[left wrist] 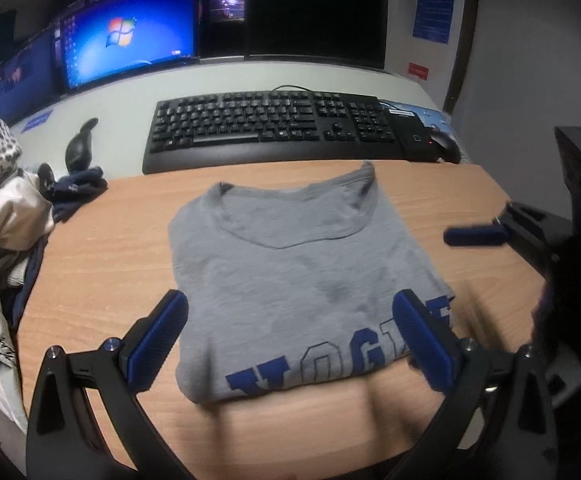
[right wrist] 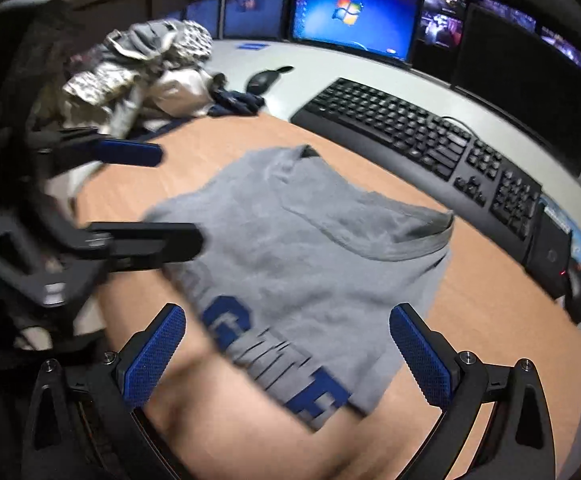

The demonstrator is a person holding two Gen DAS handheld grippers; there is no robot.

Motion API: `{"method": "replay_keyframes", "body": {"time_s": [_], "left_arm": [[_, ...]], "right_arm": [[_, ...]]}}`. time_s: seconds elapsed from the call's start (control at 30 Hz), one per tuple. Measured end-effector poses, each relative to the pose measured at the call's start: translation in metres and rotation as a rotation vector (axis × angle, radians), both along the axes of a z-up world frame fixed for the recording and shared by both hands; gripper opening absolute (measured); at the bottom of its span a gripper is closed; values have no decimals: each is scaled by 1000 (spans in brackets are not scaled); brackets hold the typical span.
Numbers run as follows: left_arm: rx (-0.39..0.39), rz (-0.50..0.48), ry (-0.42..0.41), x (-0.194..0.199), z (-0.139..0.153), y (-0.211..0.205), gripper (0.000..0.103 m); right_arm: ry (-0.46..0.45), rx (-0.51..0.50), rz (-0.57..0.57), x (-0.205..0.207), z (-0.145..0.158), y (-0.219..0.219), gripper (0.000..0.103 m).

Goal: Fold clothes

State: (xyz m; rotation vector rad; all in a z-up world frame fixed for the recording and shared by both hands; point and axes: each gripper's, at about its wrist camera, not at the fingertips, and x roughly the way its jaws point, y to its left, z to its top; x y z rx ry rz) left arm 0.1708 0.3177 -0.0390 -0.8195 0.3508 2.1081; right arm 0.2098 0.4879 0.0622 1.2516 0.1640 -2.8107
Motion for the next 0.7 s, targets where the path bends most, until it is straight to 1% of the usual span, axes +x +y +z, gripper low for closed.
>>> {"method": "replay_keyframes", "body": {"time_s": [0.07, 0.13, 0.23, 0.37, 0.47, 0.7], "left_arm": [[-21, 14, 19, 6, -1, 8, 103], [-53, 7, -11, 13, -8, 18, 103], [-57, -9, -41, 21, -16, 23, 103], [-80, 11, -11, 29, -19, 22, 103], [-91, 13, -22, 30, -21, 19, 103], [-94, 16, -48, 24, -18, 16, 103]], "right_arm": [[-9, 12, -7, 6, -1, -1, 102], [-16, 41, -25, 10, -4, -2, 102], [-26, -14, -36, 12, -9, 3, 102], [-33, -9, -52, 17, -15, 2, 102], [-38, -25, -41, 18, -17, -1, 102], [-28, -9, -23, 17, -12, -7, 102]]}}
